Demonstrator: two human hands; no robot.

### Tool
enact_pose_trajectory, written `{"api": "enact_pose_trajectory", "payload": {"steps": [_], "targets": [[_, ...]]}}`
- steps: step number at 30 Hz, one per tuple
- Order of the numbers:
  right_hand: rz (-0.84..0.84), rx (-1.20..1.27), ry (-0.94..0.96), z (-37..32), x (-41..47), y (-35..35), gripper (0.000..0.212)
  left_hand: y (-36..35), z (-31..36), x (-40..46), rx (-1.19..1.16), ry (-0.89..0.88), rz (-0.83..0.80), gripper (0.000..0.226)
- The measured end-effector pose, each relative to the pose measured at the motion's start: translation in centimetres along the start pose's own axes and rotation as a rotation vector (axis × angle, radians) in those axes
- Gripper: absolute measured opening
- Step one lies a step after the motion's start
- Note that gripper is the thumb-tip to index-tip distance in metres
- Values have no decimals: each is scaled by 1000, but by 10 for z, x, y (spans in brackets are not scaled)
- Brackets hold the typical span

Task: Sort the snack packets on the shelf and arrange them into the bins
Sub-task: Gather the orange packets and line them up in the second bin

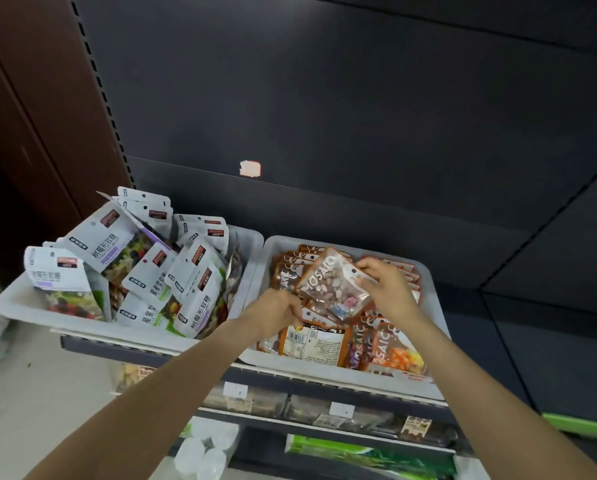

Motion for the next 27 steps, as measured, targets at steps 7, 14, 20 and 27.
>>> {"api": "enact_pose_trajectory", "payload": {"steps": [7,14,20,27], "targets": [[-157,-220,-25,2,-3,-26,35,55,-8,-15,-299,-38,228,7],[-268,-236,12,-8,-5,-38,35,88,-8,-23,-379,-64,416,8],[-70,-308,-65,-16,-7,-22,30,99,-5,-32,-589,-80,415,15],[47,744,-595,-4,-12,-32,16,85,18,-35,-565,-178,265,14]]}}
Point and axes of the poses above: each hand's wrist, its own x-axis towards the middle knuckle, its own y-axis out of the back of the hand, z = x × y, the point moved 8 cm from there along x, towards the middle knuckle, and after that the axes turned 11 degrees about y, right-handed, at the moved point
